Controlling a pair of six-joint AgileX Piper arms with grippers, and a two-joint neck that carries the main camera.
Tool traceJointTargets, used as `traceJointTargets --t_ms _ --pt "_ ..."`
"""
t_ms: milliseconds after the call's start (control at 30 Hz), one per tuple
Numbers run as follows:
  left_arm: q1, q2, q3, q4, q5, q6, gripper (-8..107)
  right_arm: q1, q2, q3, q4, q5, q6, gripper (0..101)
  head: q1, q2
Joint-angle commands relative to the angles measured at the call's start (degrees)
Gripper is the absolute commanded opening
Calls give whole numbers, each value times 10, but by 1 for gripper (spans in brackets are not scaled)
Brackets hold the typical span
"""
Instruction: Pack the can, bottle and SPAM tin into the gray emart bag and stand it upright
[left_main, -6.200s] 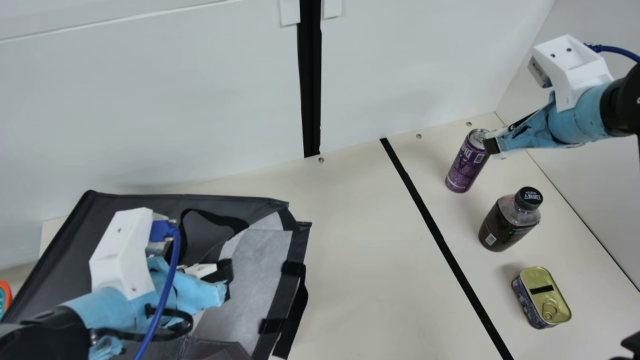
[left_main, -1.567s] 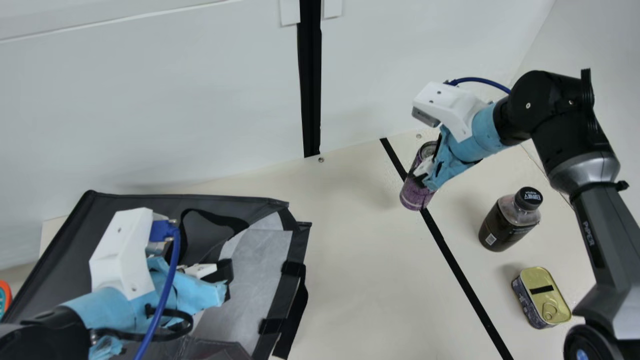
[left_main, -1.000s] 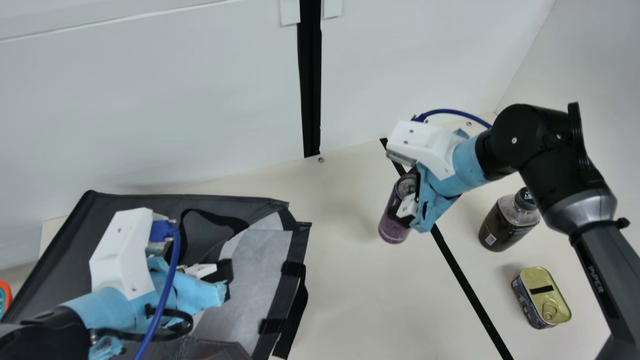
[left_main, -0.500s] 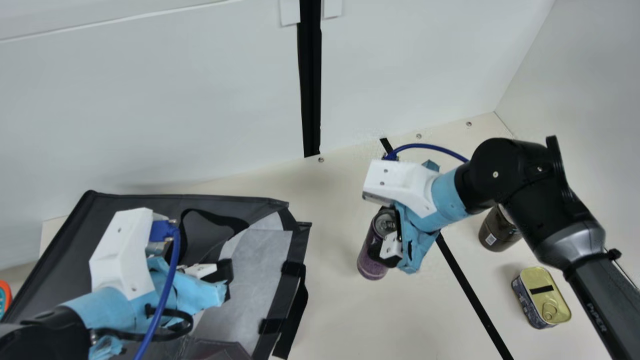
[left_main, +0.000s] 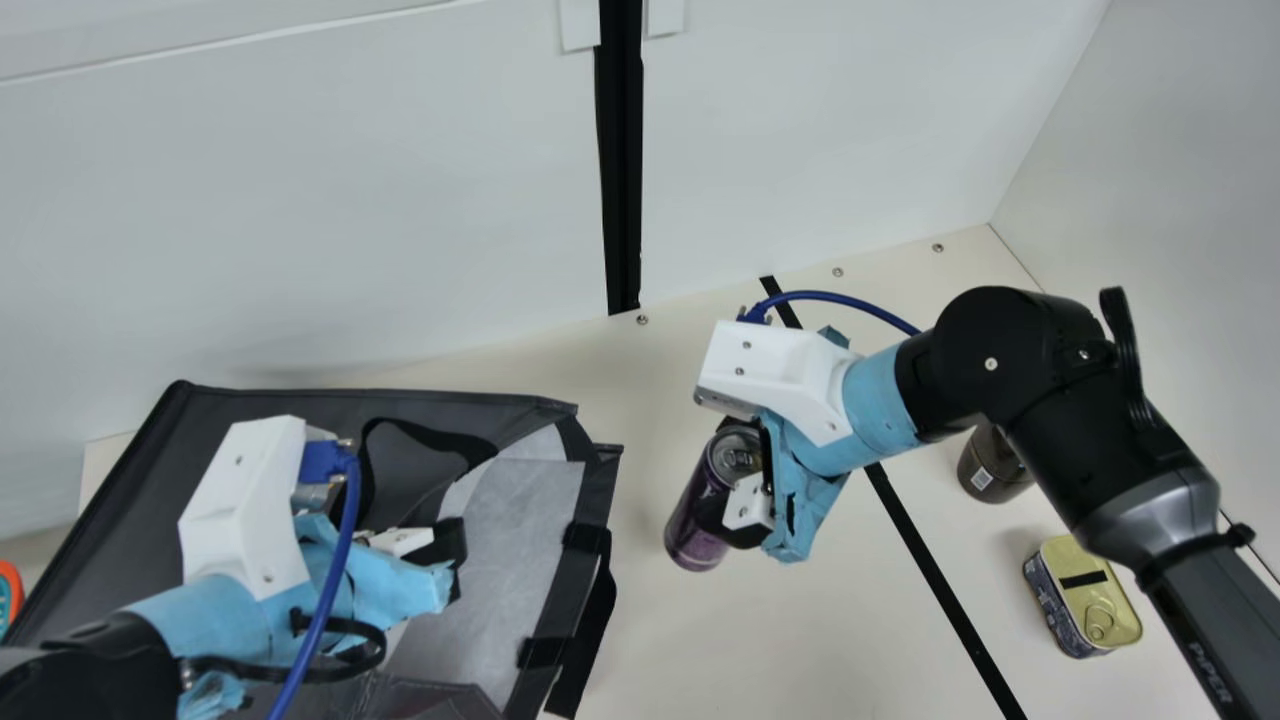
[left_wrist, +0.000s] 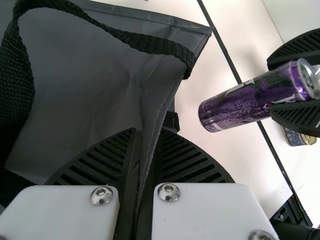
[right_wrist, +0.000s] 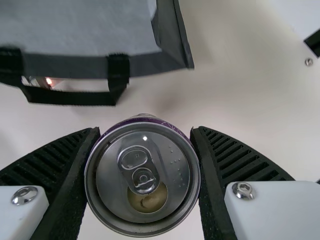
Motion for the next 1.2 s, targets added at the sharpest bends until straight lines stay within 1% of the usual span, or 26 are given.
traceJointTargets --t_ms 0,433,667,800,1167 --pt "0 0 0 0 0 0 -8 2 -1 -4 16 0 2 0 -13 -1" --pt "0 0 0 0 0 0 -8 11 -3 -34 125 0 5 0 -13 -1" --pt "0 0 0 0 0 0 -8 14 1 -42 169 0 4 0 -13 -1" --pt "0 0 0 0 0 0 -8 16 4 -43 184 0 1 0 -13 -1" --pt "0 0 0 0 0 0 -8 14 12 -40 206 0 -15 0 -13 -1"
